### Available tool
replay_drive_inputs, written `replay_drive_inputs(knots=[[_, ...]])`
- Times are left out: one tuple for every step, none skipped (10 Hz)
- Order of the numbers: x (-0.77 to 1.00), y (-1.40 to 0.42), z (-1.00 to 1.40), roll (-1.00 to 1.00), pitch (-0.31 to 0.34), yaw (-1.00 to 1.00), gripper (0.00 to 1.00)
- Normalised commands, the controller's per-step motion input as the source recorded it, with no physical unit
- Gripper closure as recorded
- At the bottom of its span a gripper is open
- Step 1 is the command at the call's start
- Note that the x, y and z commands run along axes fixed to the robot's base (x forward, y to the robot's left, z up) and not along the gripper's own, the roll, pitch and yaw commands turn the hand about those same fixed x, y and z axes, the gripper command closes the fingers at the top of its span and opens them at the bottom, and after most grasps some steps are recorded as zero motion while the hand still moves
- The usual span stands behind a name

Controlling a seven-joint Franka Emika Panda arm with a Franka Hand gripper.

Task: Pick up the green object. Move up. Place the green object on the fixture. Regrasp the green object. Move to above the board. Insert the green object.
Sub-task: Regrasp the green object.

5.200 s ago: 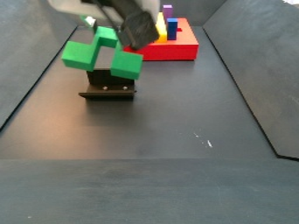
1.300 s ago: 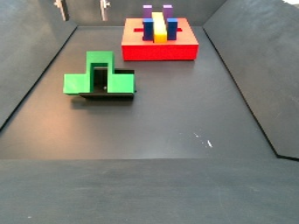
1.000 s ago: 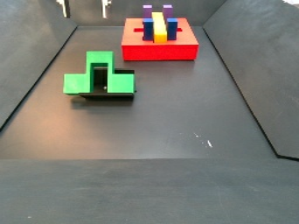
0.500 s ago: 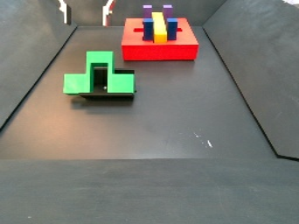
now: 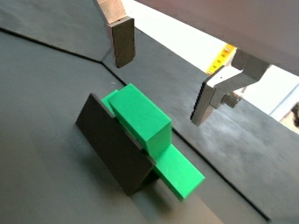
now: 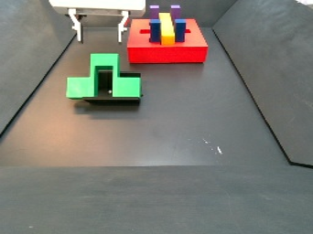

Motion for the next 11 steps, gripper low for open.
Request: replay_drive_inputs(knots=[[0.0,0.0,-0.03,0.0,0.0,0.0,0.0],[0.0,0.0,-0.23,0.02,0.017,0.0,0.0],[0.0,0.0,-0.3,0.0,0.0,-0.07,0.0],[0.0,0.07,-0.36,0.0,0.0,-0.08,0.0],[0.0,0.1,-0.34,0.0,0.0,-0.03,0.0],[0.0,0.08,-0.17,0.0,0.0,0.0,0.0],[0.11,0.06,-0.08,0.02,0.0,0.0,0.0],[0.08,0.09,-0.09,0.04,0.0,0.0,0.0],[0.04,0.08,-0.1,0.12,0.014,0.0,0.0],[0.0,0.08,-0.11,0.15,0.006,0.0,0.0],[0.0,0.06,-0.08,0.1,0.0,0.0,0.0]])
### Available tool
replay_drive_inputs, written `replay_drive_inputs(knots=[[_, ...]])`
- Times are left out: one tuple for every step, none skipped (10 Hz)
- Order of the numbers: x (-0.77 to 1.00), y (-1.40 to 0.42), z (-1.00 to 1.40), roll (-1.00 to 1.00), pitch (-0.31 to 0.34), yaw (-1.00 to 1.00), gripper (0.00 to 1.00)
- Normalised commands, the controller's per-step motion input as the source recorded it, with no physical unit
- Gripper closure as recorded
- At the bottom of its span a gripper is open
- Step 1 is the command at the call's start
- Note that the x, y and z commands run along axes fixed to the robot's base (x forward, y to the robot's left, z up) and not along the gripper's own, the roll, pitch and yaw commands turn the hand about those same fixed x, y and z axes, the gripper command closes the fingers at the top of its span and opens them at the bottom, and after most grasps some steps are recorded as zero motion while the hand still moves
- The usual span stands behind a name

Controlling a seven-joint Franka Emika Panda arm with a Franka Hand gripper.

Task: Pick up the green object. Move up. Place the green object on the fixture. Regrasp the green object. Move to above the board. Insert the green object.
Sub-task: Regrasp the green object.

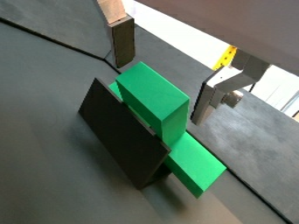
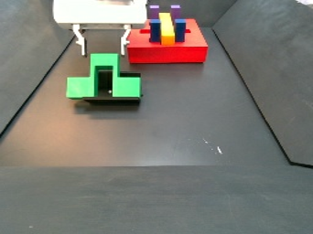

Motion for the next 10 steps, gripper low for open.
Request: replay_drive_inputs(knots=[[0.11,0.03,-0.07,0.11,0.003,0.0,0.0],[0.16,0.05,-0.13,0.13,0.011,0.0,0.0],[0.15,0.07,-0.19,0.14,0.006,0.0,0.0],[0.13,0.09,-0.27,0.15,0.0,0.0,0.0],[0.11,0.11,-0.31,0.13,0.0,0.0,0.0],[0.06,0.11,-0.28,0.08,0.0,0.0,0.0],[0.02,0.11,-0.26,0.07,0.0,0.0,0.0],[0.0,0.11,-0.18,0.07,0.0,0.0,0.0],[0.0,0.08,-0.13,0.06,0.0,0.0,0.0],[0.0,0.04,-0.05,0.05,0.0,0.0,0.0]])
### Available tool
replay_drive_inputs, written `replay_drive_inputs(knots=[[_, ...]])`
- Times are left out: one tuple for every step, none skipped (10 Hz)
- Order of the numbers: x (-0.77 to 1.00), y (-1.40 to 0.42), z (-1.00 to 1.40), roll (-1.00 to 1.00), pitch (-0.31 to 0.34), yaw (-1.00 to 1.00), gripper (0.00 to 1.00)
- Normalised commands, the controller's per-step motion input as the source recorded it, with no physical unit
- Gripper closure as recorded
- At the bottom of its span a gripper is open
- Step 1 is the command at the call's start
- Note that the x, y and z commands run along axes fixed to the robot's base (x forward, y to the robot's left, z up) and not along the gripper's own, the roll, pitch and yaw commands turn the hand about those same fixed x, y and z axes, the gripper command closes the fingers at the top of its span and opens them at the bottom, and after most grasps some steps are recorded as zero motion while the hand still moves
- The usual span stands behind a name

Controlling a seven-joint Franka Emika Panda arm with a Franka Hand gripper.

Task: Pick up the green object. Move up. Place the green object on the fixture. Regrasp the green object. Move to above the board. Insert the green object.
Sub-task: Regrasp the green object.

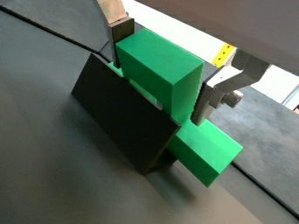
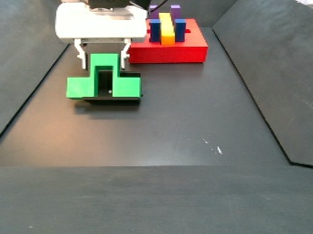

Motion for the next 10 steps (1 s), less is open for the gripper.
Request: replay_drive_inputs(knots=[[0.0,0.0,0.0,0.0,0.0,0.0,0.0],[0.0,0.0,0.0,0.0,0.0,0.0,1.0],[0.0,0.0,0.0,0.0,0.0,0.0,1.0],[0.0,0.0,0.0,0.0,0.0,0.0,1.0],[0.0,0.0,0.0,0.0,0.0,0.0,1.0],[0.0,0.0,0.0,0.0,0.0,0.0,1.0],[0.0,0.0,0.0,0.0,0.0,0.0,1.0],[0.0,0.0,0.0,0.0,0.0,0.0,1.0],[0.0,0.0,0.0,0.0,0.0,0.0,1.0],[0.0,0.0,0.0,0.0,0.0,0.0,1.0]])
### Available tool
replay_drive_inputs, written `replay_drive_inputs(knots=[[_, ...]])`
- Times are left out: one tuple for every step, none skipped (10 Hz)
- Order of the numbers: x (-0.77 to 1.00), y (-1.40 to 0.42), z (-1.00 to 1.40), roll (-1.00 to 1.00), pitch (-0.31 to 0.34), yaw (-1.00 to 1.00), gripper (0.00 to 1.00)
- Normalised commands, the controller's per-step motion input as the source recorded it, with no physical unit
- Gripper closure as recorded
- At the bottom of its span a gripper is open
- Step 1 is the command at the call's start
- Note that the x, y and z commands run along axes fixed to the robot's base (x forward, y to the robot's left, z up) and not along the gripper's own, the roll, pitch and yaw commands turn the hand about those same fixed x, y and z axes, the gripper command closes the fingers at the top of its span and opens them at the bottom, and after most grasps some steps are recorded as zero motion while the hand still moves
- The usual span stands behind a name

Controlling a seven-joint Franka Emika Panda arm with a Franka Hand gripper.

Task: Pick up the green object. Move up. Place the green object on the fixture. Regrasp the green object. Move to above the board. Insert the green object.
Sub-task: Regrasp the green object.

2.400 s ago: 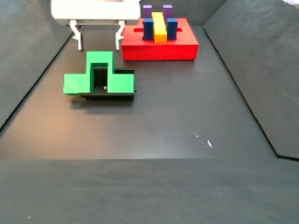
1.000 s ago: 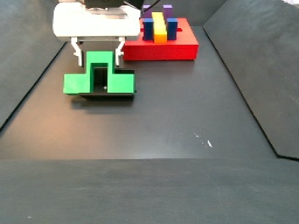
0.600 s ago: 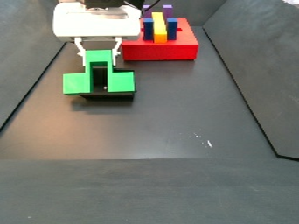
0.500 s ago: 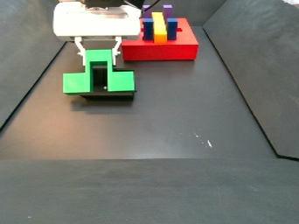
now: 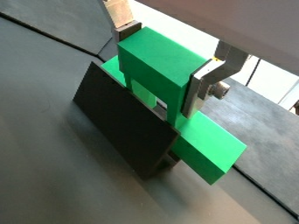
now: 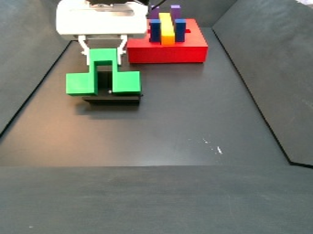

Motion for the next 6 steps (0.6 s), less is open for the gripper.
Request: replay_drive_inputs(knots=[[0.0,0.0,0.0,0.0,0.0,0.0,1.0],[0.0,0.0,0.0,0.0,0.0,0.0,1.0],[0.0,0.0,0.0,0.0,0.0,0.0,1.0],[0.0,0.0,0.0,0.0,0.0,0.0,1.0],[0.0,0.0,0.0,0.0,0.0,0.0,1.0],[0.0,0.0,0.0,0.0,0.0,0.0,1.0]])
